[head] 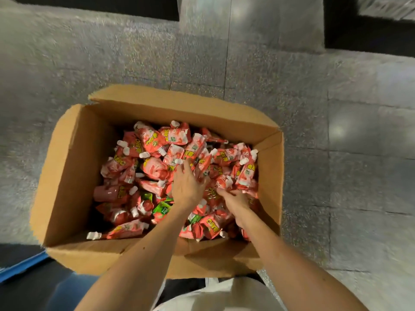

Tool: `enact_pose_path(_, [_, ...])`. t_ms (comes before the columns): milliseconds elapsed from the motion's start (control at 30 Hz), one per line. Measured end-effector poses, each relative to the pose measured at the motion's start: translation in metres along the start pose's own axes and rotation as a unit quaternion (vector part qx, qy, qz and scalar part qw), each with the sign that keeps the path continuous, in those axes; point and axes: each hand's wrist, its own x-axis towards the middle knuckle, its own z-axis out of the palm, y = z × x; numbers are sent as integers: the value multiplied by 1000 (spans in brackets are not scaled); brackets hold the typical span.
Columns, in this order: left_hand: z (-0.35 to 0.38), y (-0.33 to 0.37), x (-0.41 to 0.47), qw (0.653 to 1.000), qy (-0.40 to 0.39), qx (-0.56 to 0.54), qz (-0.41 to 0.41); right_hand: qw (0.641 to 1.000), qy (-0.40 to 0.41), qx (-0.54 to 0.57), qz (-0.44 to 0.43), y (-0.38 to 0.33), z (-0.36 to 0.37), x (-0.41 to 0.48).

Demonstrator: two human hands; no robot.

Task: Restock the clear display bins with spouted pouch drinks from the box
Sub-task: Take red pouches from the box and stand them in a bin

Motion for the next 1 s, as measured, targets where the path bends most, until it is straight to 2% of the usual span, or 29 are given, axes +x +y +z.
enact_pose_path(200, [13, 3, 14, 989, -38, 145, -19, 995, -6, 71, 74, -19, 16, 20])
enact_pose_path(500, [-3, -1, 7, 988, 25, 150, 31, 996, 76, 32, 29, -28, 14, 20])
enact_pose_path(667, [-18, -14, -2, 998, 30, 52, 17, 997, 70, 12, -24, -27, 16, 1])
enact_pose_path(733, [-28, -20, -9, 999, -18, -50, -13, 997, 62, 23, -44, -24, 15, -8])
enact_pose_path(800, [-42, -26, -17, 976, -86, -190, -54, 996, 52, 41, -61, -24, 12, -20])
enact_pose_path(867, [-58, -33, -27, 939, -164, -289, -92, 995, 43, 45, -84, -26, 9, -35])
enact_pose_path(933, [-73, -41, -39, 899, -226, -362, -98, 993, 30, 42, -107, -29, 6, -49])
enact_pose_path(1000, [-88, -47, -48, 877, -261, -395, -78, 990, 6, 62, -126, -36, 7, -67])
